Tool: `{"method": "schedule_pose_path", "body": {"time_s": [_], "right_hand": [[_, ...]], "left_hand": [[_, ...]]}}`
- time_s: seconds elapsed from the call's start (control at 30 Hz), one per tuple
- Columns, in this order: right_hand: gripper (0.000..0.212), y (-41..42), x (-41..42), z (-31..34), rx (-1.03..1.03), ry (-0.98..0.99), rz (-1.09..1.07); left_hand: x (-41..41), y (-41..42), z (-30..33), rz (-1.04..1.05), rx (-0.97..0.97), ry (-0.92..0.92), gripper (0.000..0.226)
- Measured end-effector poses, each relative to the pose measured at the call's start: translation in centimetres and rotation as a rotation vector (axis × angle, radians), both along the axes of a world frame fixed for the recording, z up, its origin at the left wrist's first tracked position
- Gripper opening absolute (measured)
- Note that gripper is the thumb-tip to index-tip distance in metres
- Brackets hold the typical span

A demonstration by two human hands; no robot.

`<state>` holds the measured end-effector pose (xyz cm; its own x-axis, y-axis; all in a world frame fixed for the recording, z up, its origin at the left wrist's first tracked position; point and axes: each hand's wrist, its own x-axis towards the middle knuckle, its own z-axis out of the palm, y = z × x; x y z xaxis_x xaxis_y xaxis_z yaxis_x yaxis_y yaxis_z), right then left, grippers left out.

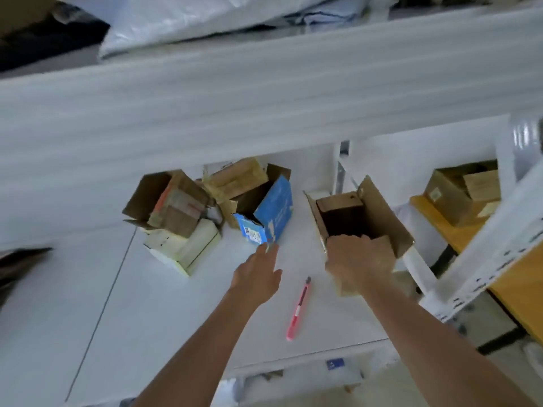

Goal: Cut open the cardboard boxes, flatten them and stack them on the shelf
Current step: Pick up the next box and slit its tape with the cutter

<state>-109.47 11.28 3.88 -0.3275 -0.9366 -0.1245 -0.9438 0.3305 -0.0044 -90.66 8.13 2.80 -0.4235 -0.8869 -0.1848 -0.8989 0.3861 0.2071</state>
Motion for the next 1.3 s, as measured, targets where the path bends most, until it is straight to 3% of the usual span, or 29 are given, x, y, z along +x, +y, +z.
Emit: {"method": "schedule_pose_path", "body": {"time_s": [0.1, 0.27, 0.4, 0.5, 0.6, 0.7, 0.8, 0.9, 1.03, 1.13, 1.2, 1.3], "right_hand": [[0.002, 1.3, 0.7, 0.7, -0.077, 0.002, 0.086], [0.018, 3.6, 1.4, 3.9, -0.237, -0.026, 0.071], [0.017, 5.2, 1.8, 5.6, -0.404, -0.146, 0.091], [0.005, 5.4, 1.8, 5.6, -0.489, -0.338, 0.045], [0.021, 4.6, 1.8, 4.7, -0.428, -0.611, -0.042], [0.025, 3.9, 3.3, 3.5, -0.368, -1.037, -0.08], [0.026, 3.0, 6.0, 1.6, -0.305, -1.246, -0.091], [0.02, 2.3, 9.1, -0.7, -0.275, -1.367, -0.16], [0.061, 1.5, 12.9, -3.4, -0.215, -1.151, -0.164], [0.045, 0.7, 15.7, -4.9, -0.029, -0.942, -0.053], [0.047, 0.5, 17.3, -5.1, 0.048, -0.817, 0.003], [0.058, 0.6, 18.8, -5.2, -0.025, -0.922, -0.081]], "left_hand": [[1.3, 0.3, -1.0, 0.131, 0.081, 0.083, 0.06], [2.2, -0.3, -2.1, 0.343, 0.159, 0.343, 0.057], [2.8, -0.7, -1.8, 0.55, 0.225, 0.607, 0.062], [3.9, -1.2, -1.1, 0.762, 0.26, 0.928, 0.064], [6.4, -1.1, -0.7, 0.851, 0.229, 1.167, 0.052], [9.4, -0.3, 0.0, 0.855, 0.249, 1.31, 0.035], [12.9, 0.2, 0.3, 0.897, 0.32, 1.39, 0.024], [16.4, 0.4, 0.4, 1.001, 0.281, 1.377, 0.023], [20.7, 0.6, 0.3, 1.159, 0.185, 1.149, 0.04], [22.8, 1.1, -0.1, 1.257, 0.197, 1.053, 0.048], [23.5, 1.3, -0.2, 1.297, 0.227, 1.006, 0.051], [23.9, 1.5, -0.6, 1.302, 0.271, 0.958, 0.048]]}}
